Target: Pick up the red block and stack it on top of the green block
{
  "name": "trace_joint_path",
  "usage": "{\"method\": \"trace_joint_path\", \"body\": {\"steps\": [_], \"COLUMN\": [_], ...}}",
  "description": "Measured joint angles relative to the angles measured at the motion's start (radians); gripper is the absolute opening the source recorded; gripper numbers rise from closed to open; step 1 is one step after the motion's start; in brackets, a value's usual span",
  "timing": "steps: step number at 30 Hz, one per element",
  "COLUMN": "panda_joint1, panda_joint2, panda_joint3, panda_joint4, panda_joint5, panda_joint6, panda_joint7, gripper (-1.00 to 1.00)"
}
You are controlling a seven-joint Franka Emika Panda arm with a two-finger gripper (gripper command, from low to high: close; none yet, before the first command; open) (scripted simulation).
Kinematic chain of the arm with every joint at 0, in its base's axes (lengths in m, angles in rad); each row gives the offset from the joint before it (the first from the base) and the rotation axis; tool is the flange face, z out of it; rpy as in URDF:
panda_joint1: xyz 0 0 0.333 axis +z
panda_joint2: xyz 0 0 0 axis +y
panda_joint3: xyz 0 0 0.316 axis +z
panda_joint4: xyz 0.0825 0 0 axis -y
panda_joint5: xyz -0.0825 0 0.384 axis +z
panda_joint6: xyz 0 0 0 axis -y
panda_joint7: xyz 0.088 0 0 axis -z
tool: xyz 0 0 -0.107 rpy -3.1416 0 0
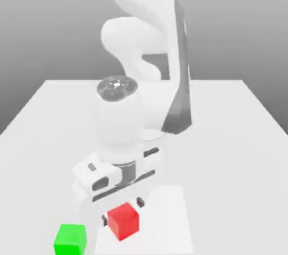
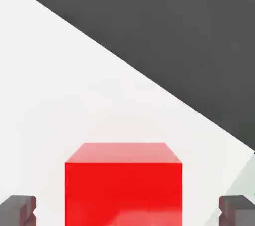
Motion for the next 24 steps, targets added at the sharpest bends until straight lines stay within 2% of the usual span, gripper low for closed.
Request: {"method": "trace_joint_path", "body": {"steps": [6, 12, 24], "panda_joint1": [-0.002, 0.032, -0.002], "panda_joint2": [-0.001, -0.174, -0.147], "panda_joint3": [0.002, -0.062, -0.191], "panda_joint4": [0.0, -0.021, 0.15], "panda_joint5": [-0.003, -0.106, -0.07], "panda_joint6": [-0.003, -0.152, -0.304], "panda_joint7": [0.002, 0.102, 0.582], "gripper": [-1.0, -1.0, -1.0]}}
